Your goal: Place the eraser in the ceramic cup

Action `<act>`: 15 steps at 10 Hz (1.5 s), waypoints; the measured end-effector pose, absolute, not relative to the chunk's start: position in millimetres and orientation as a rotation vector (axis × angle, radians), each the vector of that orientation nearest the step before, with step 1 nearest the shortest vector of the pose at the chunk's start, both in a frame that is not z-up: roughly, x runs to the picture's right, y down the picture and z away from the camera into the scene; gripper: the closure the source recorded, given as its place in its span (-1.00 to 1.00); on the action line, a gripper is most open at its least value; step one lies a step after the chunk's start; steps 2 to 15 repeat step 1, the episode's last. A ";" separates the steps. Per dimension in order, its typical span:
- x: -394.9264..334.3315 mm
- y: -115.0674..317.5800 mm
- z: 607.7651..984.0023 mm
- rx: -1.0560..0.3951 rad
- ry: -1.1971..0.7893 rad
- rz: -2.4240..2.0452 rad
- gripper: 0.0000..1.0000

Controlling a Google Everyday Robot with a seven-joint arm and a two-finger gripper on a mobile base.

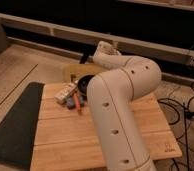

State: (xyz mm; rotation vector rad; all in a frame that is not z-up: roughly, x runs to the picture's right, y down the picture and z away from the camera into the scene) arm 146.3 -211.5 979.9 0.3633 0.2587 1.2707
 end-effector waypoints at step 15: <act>144.7 -211.4 980.4 0.361 0.254 1.273 -0.60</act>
